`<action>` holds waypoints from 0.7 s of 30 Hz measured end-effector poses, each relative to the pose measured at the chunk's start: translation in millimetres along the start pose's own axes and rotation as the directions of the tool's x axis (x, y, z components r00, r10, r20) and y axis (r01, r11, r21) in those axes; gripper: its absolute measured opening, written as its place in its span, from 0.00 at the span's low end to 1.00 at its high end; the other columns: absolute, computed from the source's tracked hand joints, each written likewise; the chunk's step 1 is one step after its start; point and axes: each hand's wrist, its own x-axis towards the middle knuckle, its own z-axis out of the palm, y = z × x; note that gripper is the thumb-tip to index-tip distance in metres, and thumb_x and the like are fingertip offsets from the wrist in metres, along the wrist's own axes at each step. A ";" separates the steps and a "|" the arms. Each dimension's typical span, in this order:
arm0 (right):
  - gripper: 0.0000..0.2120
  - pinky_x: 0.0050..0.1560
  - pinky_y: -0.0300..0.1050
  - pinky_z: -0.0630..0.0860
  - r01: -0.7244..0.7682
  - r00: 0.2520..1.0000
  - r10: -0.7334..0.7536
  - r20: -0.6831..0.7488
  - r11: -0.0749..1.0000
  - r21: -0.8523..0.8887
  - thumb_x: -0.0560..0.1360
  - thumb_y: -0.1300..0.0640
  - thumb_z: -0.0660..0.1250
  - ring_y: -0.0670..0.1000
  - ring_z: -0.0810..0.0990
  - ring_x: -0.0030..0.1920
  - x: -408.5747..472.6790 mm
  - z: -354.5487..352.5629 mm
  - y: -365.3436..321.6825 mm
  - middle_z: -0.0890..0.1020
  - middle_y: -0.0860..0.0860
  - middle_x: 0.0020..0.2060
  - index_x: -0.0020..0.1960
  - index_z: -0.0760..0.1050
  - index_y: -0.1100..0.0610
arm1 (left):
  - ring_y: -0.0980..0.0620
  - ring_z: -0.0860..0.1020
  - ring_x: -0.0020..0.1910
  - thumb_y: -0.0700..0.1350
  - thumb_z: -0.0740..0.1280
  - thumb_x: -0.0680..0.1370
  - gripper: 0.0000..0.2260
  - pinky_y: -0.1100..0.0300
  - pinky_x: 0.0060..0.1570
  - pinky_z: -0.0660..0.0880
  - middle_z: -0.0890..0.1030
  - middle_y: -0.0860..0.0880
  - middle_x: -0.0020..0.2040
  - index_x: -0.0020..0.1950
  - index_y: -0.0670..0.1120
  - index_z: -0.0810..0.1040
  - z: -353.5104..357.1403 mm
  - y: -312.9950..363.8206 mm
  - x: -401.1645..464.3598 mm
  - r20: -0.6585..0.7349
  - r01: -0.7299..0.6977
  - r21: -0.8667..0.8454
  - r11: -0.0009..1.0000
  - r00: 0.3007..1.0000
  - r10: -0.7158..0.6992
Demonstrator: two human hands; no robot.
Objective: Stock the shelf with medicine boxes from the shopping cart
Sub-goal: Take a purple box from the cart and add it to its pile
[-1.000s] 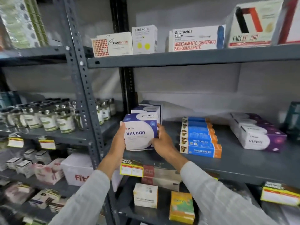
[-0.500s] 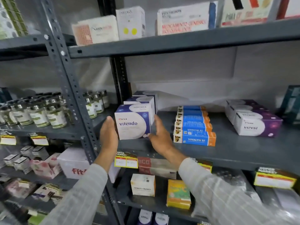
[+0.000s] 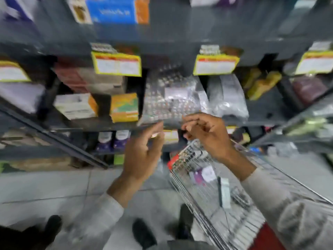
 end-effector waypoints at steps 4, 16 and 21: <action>0.14 0.44 0.57 0.83 -0.267 0.963 0.255 -0.085 0.945 -0.190 0.77 0.69 0.71 0.54 0.85 0.37 -30.7 -78.0 110.1 0.88 0.52 0.40 0.50 0.83 0.50 | 0.45 0.83 0.58 0.52 0.64 0.81 0.17 0.52 0.55 0.80 0.85 0.47 0.62 0.69 0.51 0.79 95.0 -40.8 -37.6 0.378 0.014 0.283 0.959 0.917 -0.125; 0.24 0.47 0.30 0.72 -0.597 0.740 0.652 -0.165 0.524 -0.608 0.73 0.66 0.68 0.57 0.82 0.60 -111.9 -137.0 332.7 0.82 0.58 0.65 0.68 0.79 0.57 | 0.44 0.76 0.69 0.57 0.57 0.82 0.22 0.51 0.65 0.75 0.81 0.48 0.69 0.72 0.50 0.75 226.2 -129.2 -70.7 0.599 -0.246 0.639 0.729 0.753 -0.271; 0.42 0.68 0.56 0.75 -0.203 0.898 0.438 0.029 0.474 -0.857 0.72 0.68 0.70 0.61 0.66 0.76 -88.5 -128.0 374.6 0.64 0.57 0.79 0.81 0.58 0.55 | 0.48 0.73 0.74 0.58 0.59 0.80 0.24 0.52 0.62 0.76 0.81 0.50 0.69 0.72 0.51 0.75 231.5 -145.5 -74.4 0.546 -0.224 0.670 0.707 0.795 -0.266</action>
